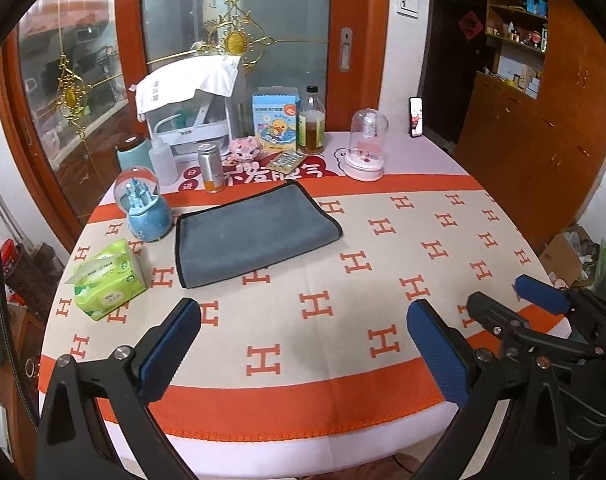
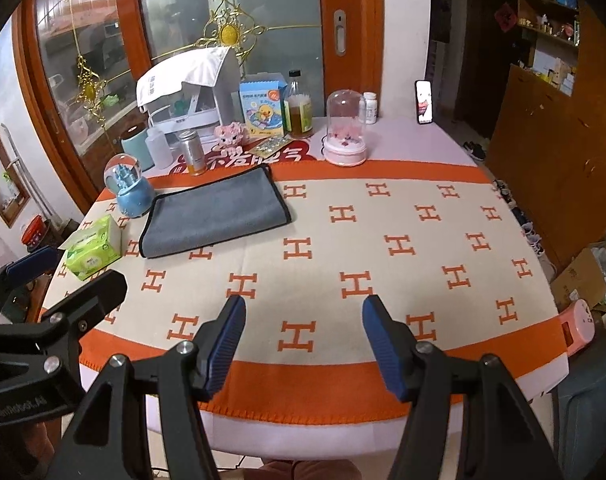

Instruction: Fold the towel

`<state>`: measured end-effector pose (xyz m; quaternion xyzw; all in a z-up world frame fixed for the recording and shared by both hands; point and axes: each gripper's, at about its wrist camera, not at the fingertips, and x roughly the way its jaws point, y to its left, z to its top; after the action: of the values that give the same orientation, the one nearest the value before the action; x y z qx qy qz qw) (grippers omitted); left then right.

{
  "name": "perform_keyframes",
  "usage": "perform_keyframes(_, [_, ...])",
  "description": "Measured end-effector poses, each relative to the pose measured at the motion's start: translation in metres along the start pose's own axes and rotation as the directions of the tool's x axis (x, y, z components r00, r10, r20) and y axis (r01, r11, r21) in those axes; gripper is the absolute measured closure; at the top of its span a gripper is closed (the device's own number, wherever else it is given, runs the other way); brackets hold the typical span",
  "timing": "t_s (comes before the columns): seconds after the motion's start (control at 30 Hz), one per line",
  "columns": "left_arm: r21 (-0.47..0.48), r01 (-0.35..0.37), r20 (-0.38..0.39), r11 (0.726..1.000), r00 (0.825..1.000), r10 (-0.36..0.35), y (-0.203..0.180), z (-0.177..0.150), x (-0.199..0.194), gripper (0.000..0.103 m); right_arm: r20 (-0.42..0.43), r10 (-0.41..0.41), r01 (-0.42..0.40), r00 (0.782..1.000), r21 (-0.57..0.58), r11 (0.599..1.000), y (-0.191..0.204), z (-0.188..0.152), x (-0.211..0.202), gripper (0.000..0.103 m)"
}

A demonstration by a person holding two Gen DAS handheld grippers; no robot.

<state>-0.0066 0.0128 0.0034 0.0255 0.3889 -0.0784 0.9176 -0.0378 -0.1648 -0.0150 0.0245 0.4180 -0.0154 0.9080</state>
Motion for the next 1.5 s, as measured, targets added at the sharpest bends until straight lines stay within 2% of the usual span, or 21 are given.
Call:
perform_keyframes(0.37, [-0.041,-0.031,-0.024,0.999,0.999,0.03,0.01,-0.003,0.007,0.001,0.012,-0.006,0.006,1.0,-0.006,1.0,0.006,0.004,-0.001,0.042])
perform_keyframes(0.9, [-0.05,-0.053,-0.058,0.997,0.997,0.05,0.009,-0.008,0.013,0.001,-0.014,-0.014,0.014,1.0,-0.011,1.0,0.011,0.001,0.004,0.042])
perform_keyframes(1.5, [-0.048,-0.06,-0.063,0.997,0.996,0.057,0.007,-0.005,0.014,0.001,-0.03,-0.013,0.013,0.999,-0.016,1.0,0.007,0.0,0.007,0.042])
